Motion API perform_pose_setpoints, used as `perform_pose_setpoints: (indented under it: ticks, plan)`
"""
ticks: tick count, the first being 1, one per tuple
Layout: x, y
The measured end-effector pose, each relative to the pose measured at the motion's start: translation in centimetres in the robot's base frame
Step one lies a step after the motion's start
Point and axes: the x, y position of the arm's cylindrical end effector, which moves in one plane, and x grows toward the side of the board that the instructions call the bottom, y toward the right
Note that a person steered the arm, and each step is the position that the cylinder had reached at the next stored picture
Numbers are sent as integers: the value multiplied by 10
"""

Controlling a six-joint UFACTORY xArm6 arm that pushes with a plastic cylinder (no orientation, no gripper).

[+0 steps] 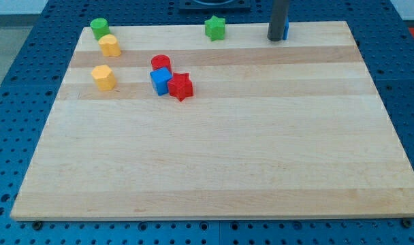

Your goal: Push the blue triangle towards the top right of the board

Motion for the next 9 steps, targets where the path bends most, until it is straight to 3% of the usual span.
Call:
perform_pose_setpoints:
  ticks: [3,6,9]
  plan:
    - [-4,-31]
    - [-35,-31]
    - [-35,21]
